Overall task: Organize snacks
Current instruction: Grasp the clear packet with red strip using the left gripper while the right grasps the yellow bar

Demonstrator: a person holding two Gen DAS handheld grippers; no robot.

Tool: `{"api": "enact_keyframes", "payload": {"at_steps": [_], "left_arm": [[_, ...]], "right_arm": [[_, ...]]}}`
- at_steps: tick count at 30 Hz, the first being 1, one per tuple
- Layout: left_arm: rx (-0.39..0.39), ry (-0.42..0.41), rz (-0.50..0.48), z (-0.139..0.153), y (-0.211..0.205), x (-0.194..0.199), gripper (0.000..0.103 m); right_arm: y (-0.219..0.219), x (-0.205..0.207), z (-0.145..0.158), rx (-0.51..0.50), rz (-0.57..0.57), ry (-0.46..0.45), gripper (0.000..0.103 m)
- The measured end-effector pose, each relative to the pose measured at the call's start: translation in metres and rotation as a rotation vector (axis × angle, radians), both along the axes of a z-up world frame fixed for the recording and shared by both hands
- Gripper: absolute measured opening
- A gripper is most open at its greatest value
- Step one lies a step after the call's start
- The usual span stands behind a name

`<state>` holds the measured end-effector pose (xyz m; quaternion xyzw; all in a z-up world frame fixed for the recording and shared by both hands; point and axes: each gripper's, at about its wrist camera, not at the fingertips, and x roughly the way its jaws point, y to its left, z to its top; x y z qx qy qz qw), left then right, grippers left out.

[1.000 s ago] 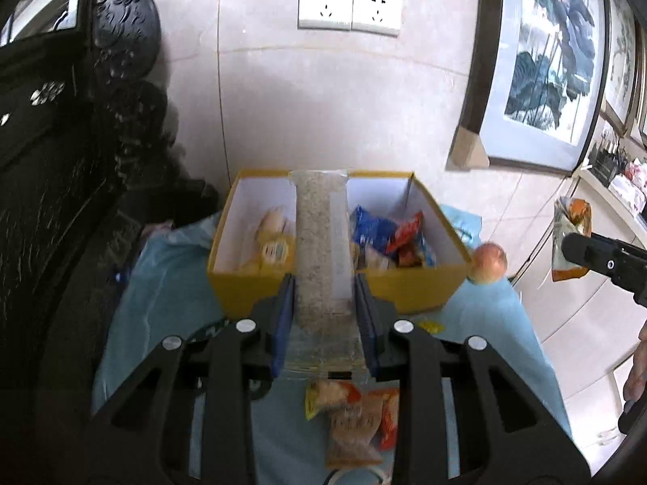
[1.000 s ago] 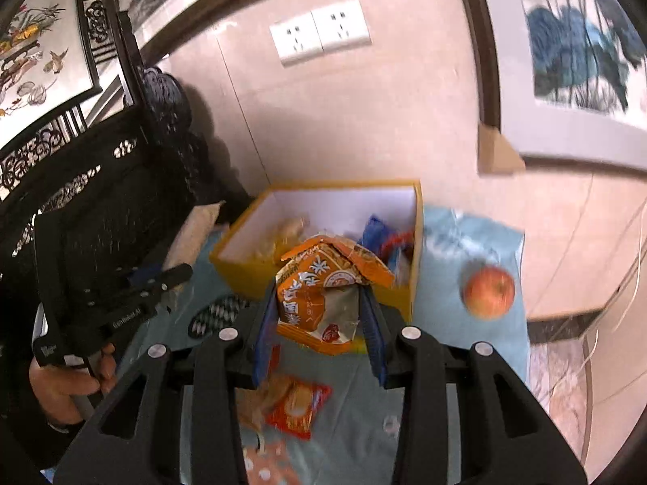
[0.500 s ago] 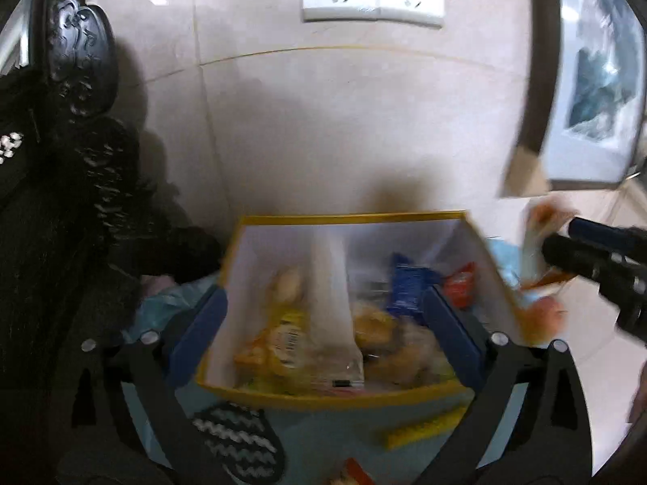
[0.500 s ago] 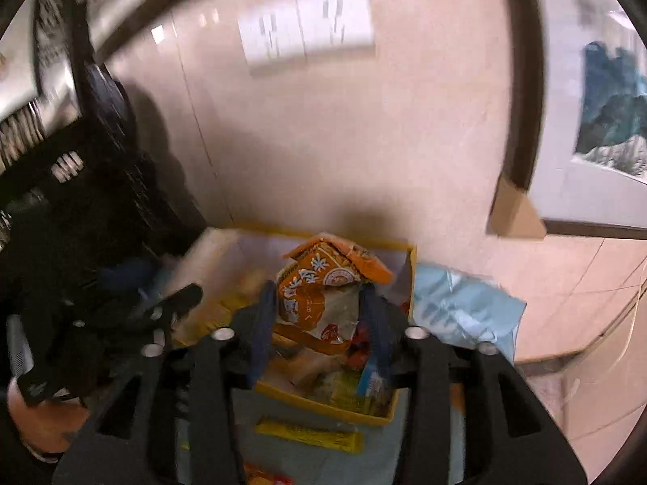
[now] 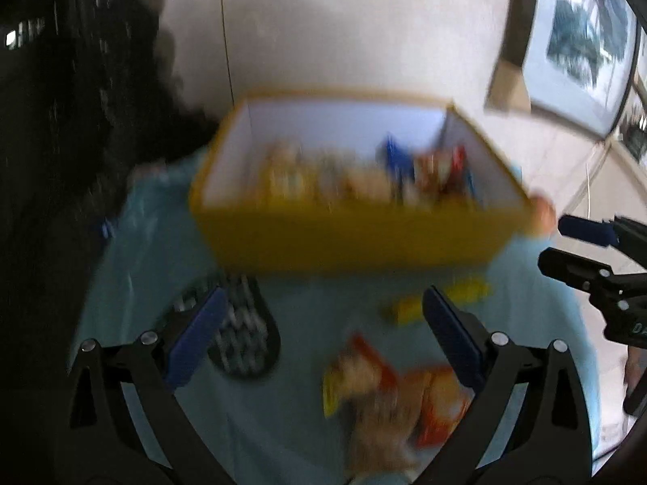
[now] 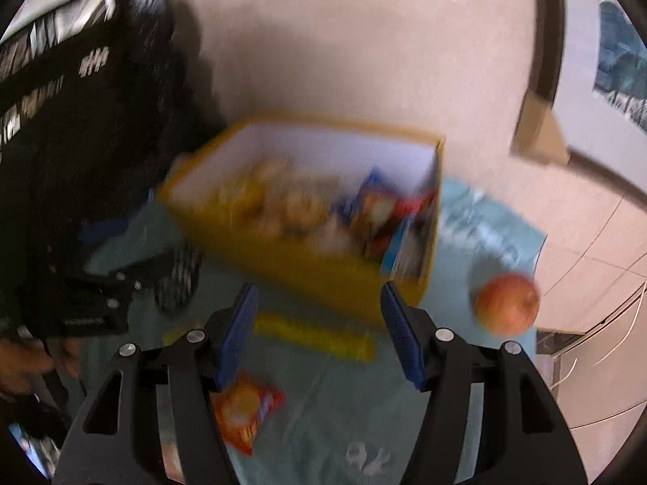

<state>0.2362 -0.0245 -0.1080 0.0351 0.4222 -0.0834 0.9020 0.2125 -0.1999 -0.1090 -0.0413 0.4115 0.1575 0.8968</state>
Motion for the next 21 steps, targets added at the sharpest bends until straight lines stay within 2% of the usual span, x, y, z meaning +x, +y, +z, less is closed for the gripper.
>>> {"api": "enact_keyframes", "payload": {"at_steps": [3, 7, 18, 21], "left_arm": [[0.04, 0.065, -0.021, -0.031, -0.005, -0.011, 0.099], [0.064, 0.1, -0.037, -0.055, -0.013, -0.012, 0.098], [0.107, 0.156, -0.013, -0.089, -0.01, 0.011, 0.098], [0.15, 0.179, -0.018, -0.103, -0.008, 0.019, 0.09]], "right_arm": [[0.009, -0.009, -0.032, -0.089, 0.046, 0.039, 0.064], [0.01, -0.003, -0.05, -0.106, 0.051, 0.064, 0.064], [0.048, 0.032, -0.081, -0.238, 0.183, 0.082, 0.064], [0.054, 0.043, -0.097, -0.292, 0.204, 0.09, 0.063]]}}
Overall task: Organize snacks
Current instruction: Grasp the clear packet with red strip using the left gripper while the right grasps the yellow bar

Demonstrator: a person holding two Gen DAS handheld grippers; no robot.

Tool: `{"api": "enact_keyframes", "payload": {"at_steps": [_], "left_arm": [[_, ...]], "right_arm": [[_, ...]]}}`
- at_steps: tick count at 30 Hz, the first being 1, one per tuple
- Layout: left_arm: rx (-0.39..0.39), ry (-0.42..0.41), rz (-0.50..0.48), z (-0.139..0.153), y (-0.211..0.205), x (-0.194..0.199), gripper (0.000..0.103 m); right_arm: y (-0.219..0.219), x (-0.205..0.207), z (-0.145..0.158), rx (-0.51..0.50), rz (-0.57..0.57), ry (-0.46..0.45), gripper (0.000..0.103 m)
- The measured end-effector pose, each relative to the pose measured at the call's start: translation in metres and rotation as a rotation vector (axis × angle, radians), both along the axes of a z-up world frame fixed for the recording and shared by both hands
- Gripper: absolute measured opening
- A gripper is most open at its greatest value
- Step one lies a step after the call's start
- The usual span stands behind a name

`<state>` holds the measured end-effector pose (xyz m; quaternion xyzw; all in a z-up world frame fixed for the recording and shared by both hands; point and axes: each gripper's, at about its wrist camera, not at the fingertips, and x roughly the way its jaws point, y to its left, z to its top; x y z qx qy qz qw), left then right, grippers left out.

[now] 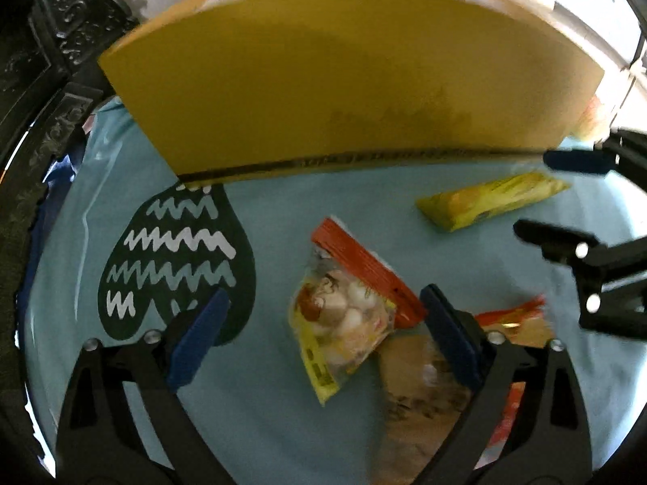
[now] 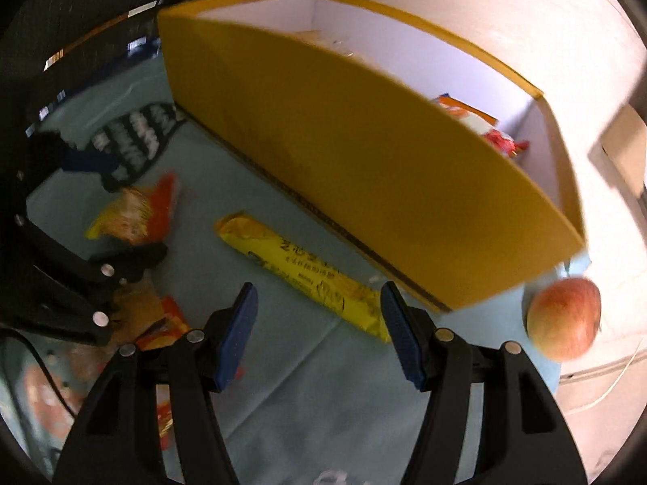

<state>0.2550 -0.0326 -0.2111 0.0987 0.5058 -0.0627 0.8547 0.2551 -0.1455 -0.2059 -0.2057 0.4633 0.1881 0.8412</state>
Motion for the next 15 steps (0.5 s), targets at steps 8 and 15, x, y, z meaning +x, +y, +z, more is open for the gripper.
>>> {"api": "enact_keyframes", "payload": {"at_steps": [8, 15], "left_arm": [[-0.069, -0.031, -0.026, 0.001, 0.006, -0.011, 0.059], [-0.087, -0.065, -0.013, 0.011, 0.012, -0.037, 0.053]], "right_arm": [[-0.016, -0.001, -0.001, 0.046, -0.092, 0.068, 0.019], [-0.035, -0.034, 0.015, 0.187, -0.139, 0.104, 0.002]]}}
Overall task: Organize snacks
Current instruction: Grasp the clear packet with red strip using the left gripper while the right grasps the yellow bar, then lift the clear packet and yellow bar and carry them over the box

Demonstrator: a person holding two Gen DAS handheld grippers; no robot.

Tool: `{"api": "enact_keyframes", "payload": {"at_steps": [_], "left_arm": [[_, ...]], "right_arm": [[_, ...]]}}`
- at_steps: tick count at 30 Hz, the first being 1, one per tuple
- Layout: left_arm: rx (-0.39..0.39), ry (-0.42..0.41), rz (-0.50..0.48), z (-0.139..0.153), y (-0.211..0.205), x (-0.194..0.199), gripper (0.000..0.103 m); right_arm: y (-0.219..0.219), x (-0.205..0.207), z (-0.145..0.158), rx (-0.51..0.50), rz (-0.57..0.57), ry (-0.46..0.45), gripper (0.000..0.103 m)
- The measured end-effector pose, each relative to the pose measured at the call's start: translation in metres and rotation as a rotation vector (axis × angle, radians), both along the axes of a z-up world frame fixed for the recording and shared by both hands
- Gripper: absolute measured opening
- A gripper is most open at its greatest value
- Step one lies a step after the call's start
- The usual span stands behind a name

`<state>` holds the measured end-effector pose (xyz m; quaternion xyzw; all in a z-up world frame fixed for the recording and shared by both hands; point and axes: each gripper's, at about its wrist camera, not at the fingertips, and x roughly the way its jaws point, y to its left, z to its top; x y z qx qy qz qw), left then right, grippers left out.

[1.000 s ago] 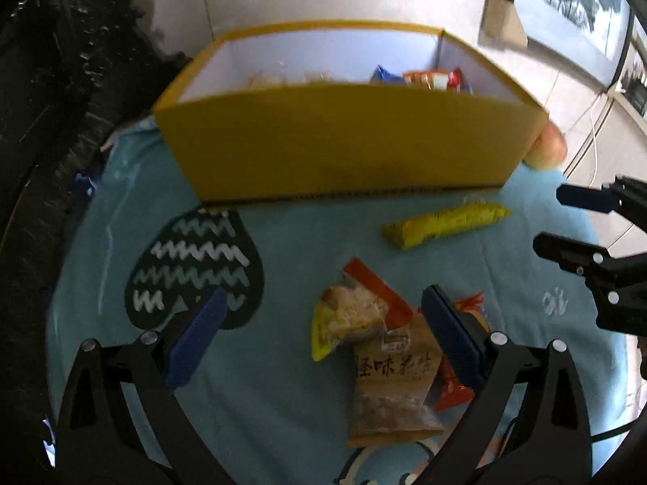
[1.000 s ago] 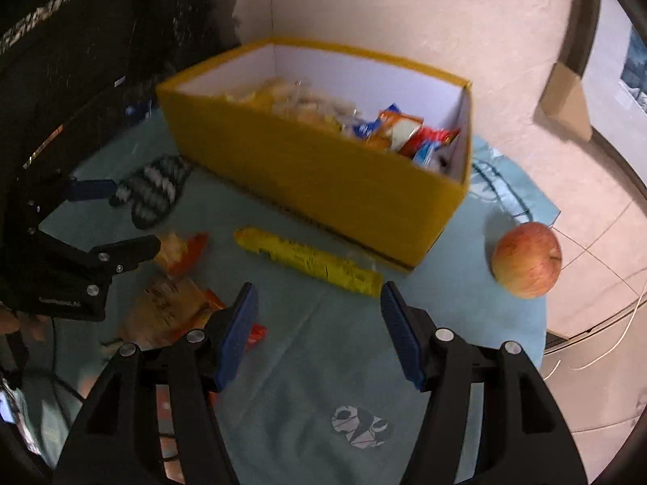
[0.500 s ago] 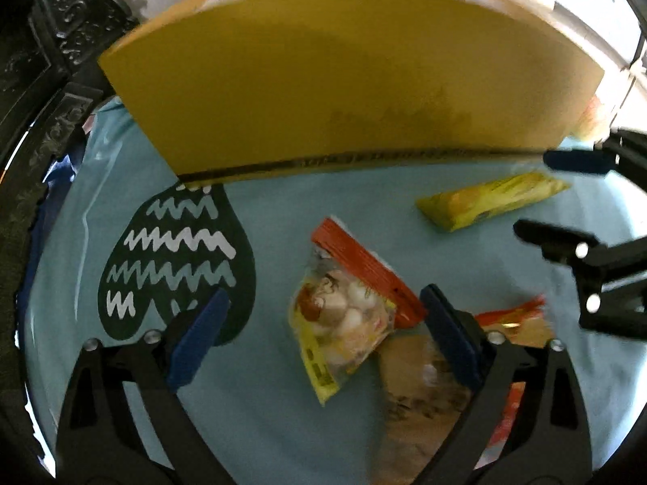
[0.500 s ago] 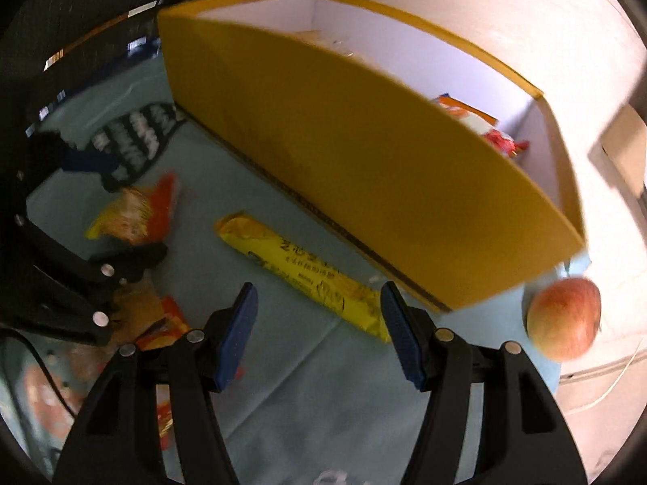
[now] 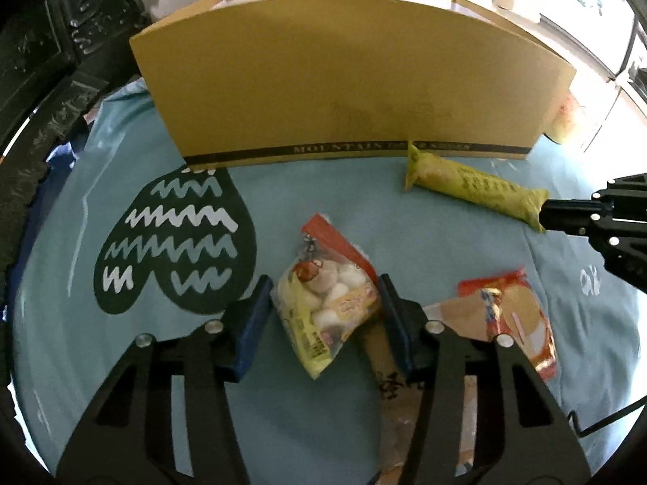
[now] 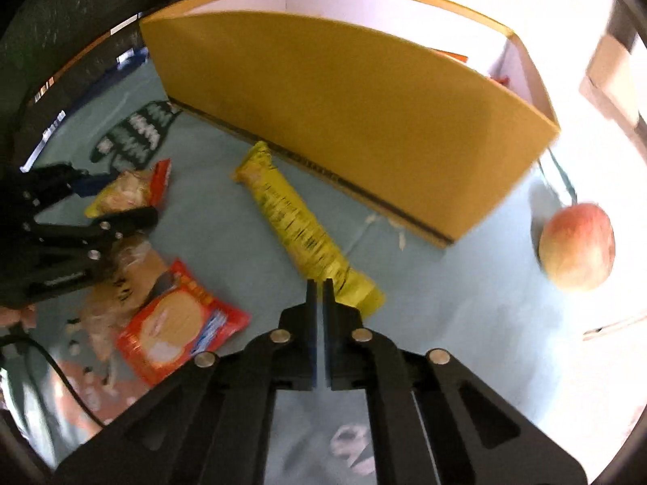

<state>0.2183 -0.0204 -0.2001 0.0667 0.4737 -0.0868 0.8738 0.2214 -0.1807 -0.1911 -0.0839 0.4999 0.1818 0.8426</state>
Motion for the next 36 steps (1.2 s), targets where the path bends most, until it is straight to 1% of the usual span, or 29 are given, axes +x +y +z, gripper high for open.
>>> {"api": "enact_keyframes", "payload": {"at_steps": [2, 4, 5, 6, 7, 8, 9, 10, 11, 13, 15, 17, 18, 20, 21, 22, 23, 27, 30, 34, 36], "left_arm": [[-0.004, -0.009, 0.0, 0.003, 0.003, -0.003, 0.053], [-0.005, -0.011, 0.003, 0.006, 0.004, -0.007, 0.053], [-0.001, -0.009, 0.005, 0.005, 0.005, -0.009, 0.053], [0.005, -0.006, 0.005, 0.004, 0.005, -0.007, 0.053], [0.015, -0.007, 0.005, 0.003, 0.006, -0.007, 0.053], [0.021, -0.006, 0.009, 0.004, 0.005, -0.005, 0.053], [0.022, -0.002, 0.015, 0.004, 0.007, -0.004, 0.053], [0.023, 0.005, 0.023, 0.003, 0.009, -0.001, 0.053], [0.029, 0.007, 0.034, 0.001, 0.013, 0.003, 0.053], [0.042, 0.015, 0.042, -0.002, 0.016, 0.007, 0.053], [0.068, 0.022, 0.04, -0.007, 0.017, 0.01, 0.053], [0.071, 0.016, 0.034, -0.008, 0.017, 0.01, 0.052], [0.059, 0.017, 0.034, -0.007, 0.018, 0.009, 0.052], [0.033, 0.013, 0.032, -0.004, 0.02, 0.005, 0.047], [0.016, 0.01, 0.029, -0.002, 0.021, 0.002, 0.047], [-0.004, 0.0, 0.023, 0.003, 0.022, -0.003, 0.046], [-0.017, -0.011, 0.021, 0.007, 0.022, -0.008, 0.046], [-0.083, -0.037, 0.027, 0.025, 0.032, -0.028, 0.046], [-0.122, -0.068, 0.038, 0.043, 0.033, -0.045, 0.046], [-0.112, -0.12, 0.019, 0.066, 0.027, -0.053, 0.046], [-0.118, -0.14, 0.012, 0.078, 0.027, -0.048, 0.046]], "right_arm": [[-0.005, -0.008, 0.0, 0.038, -0.025, 0.012, 0.002], [-0.006, -0.014, 0.001, 0.078, -0.024, 0.041, 0.002], [-0.007, -0.012, 0.002, 0.078, -0.011, 0.046, 0.002], [-0.002, -0.013, 0.005, 0.047, 0.012, 0.027, 0.002], [0.002, -0.011, 0.009, 0.02, 0.033, -0.006, 0.009], [0.006, -0.009, 0.013, 0.0, 0.045, -0.032, 0.03], [0.011, -0.003, 0.018, -0.04, 0.052, -0.074, 0.046], [0.013, 0.002, 0.02, -0.07, 0.056, -0.103, 0.071], [0.017, 0.008, 0.02, -0.093, 0.066, -0.111, 0.078], [0.025, 0.033, 0.003, -0.119, 0.087, -0.019, 0.078], [0.027, 0.043, -0.02, -0.117, 0.077, 0.107, 0.062], [0.029, 0.042, -0.021, -0.065, 0.084, 0.114, 0.021], [0.03, 0.039, -0.021, -0.029, 0.089, 0.129, 0.02], [0.032, 0.028, -0.019, -0.003, 0.097, 0.103, 0.02], [0.027, 0.022, -0.019, 0.049, 0.075, 0.119, 0.02], [0.025, 0.019, -0.017, 0.078, 0.061, 0.121, 0.02], [0.018, 0.011, -0.012, 0.147, 0.04, 0.122, 0.02], [0.003, -0.012, 0.001, 0.304, -0.031, 0.118, 0.02], [-0.006, -0.025, 0.009, 0.338, -0.061, 0.094, 0.02], [-0.013, -0.036, 0.023, 0.365, -0.109, 0.041, 0.02], [-0.02, -0.037, 0.036, 0.376, -0.139, 0.0, 0.02]]}}
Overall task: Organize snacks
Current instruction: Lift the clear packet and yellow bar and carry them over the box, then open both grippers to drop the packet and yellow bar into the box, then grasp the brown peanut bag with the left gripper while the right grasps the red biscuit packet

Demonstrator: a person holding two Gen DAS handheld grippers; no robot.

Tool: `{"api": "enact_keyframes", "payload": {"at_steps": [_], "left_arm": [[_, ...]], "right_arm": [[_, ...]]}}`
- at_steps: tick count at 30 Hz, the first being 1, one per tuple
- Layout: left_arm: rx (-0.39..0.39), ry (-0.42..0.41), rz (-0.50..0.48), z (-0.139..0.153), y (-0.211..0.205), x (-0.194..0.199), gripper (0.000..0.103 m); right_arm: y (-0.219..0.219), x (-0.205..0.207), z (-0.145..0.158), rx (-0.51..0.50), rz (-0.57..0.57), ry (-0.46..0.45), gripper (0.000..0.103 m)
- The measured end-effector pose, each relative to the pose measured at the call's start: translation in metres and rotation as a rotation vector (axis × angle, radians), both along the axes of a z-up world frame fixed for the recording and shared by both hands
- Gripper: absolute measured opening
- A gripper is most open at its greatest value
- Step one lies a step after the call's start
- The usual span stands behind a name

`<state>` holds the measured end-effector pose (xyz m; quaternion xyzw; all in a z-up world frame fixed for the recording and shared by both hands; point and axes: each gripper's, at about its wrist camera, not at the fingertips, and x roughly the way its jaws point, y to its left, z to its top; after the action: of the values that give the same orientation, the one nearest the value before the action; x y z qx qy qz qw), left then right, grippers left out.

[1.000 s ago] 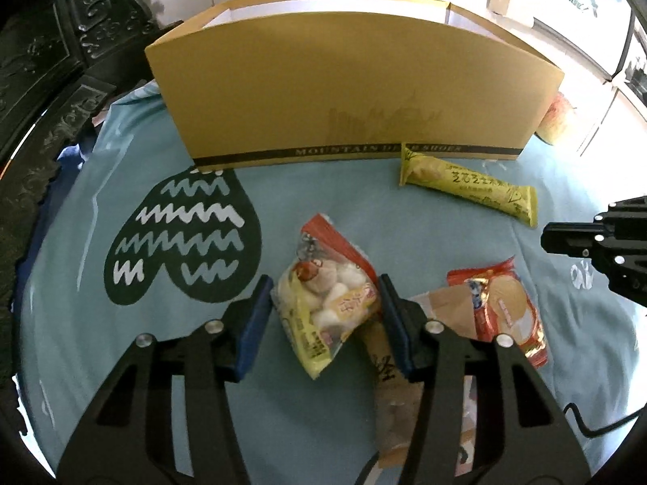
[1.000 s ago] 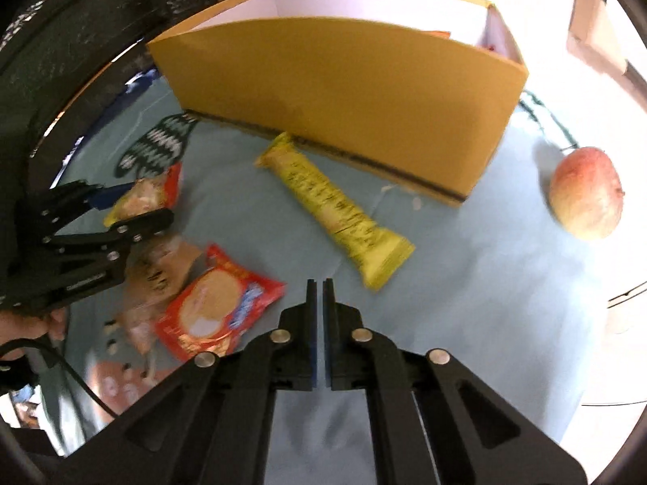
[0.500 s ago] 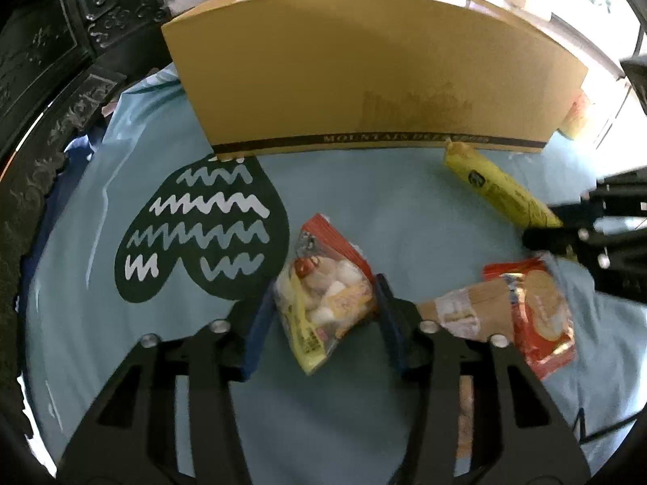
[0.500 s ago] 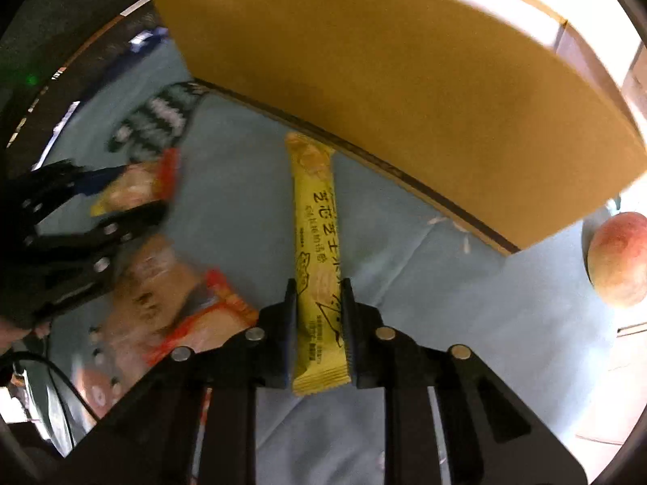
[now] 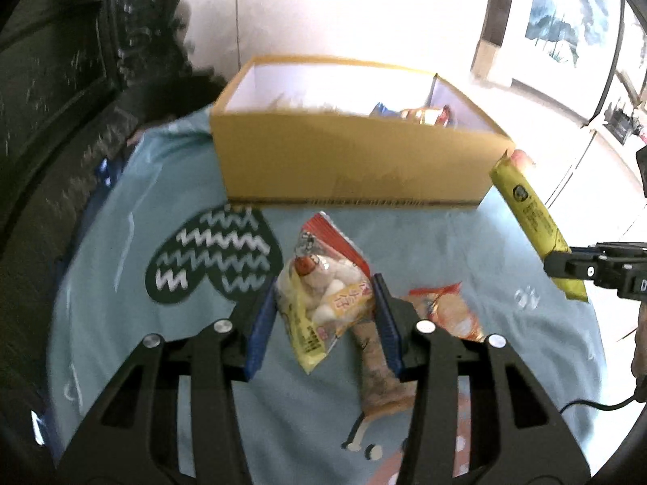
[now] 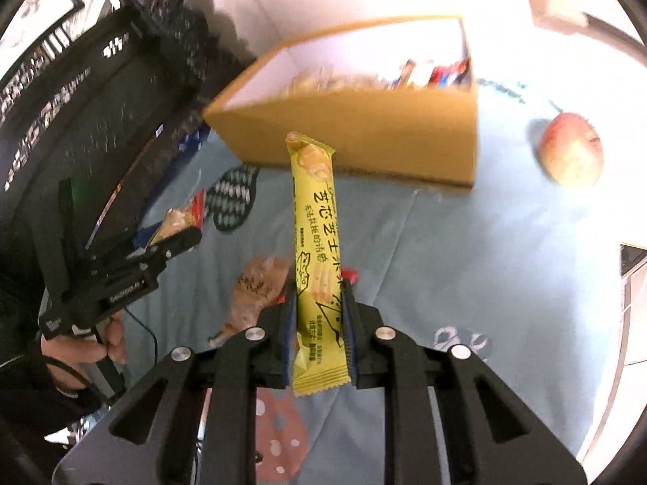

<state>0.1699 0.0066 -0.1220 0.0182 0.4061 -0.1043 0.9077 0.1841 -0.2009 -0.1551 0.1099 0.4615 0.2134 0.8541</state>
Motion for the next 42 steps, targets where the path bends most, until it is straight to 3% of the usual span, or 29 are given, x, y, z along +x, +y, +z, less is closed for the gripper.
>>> {"api": "enact_keyframes", "payload": {"at_steps": [9, 16, 22, 24, 25, 26, 27, 29, 32, 39, 42], "left_arm": [[-0.034, -0.161, -0.016, 0.091, -0.019, 0.027, 0.046], [-0.032, -0.196, -0.004, 0.131, -0.035, 0.088, 0.047], [-0.007, -0.173, 0.047, 0.124, -0.043, 0.147, 0.05], [-0.009, -0.139, 0.092, 0.111, -0.04, 0.164, 0.071], [0.002, -0.118, 0.114, 0.105, -0.04, 0.17, 0.091], [0.024, -0.094, 0.146, 0.098, -0.039, 0.175, 0.091], [0.023, -0.086, 0.152, 0.094, -0.038, 0.177, 0.091], [0.022, -0.086, 0.142, 0.09, -0.035, 0.174, 0.091], [0.059, -0.087, 0.118, 0.085, -0.035, 0.163, 0.091], [0.043, -0.05, 0.112, 0.077, -0.034, 0.129, 0.091], [0.049, -0.019, 0.098, 0.06, -0.034, 0.105, 0.091]], "right_arm": [[-0.035, 0.004, 0.123, 0.008, -0.09, -0.223, 0.02], [-0.027, 0.042, 0.168, -0.052, -0.097, -0.306, 0.02], [-0.019, 0.086, 0.173, -0.122, -0.15, -0.339, 0.02], [-0.01, 0.108, 0.165, -0.175, -0.16, -0.318, 0.028], [-0.002, 0.118, 0.159, -0.24, -0.164, -0.304, 0.047], [0.004, 0.123, 0.155, -0.295, -0.165, -0.298, 0.055], [0.007, 0.122, 0.154, -0.314, -0.16, -0.307, 0.055], [0.007, 0.114, 0.153, -0.282, -0.141, -0.325, 0.058], [-0.003, 0.102, 0.141, -0.244, -0.142, -0.294, 0.058], [-0.019, 0.064, 0.121, -0.182, -0.152, -0.24, 0.058], [-0.016, 0.043, 0.108, -0.162, -0.14, -0.21, 0.058]]}}
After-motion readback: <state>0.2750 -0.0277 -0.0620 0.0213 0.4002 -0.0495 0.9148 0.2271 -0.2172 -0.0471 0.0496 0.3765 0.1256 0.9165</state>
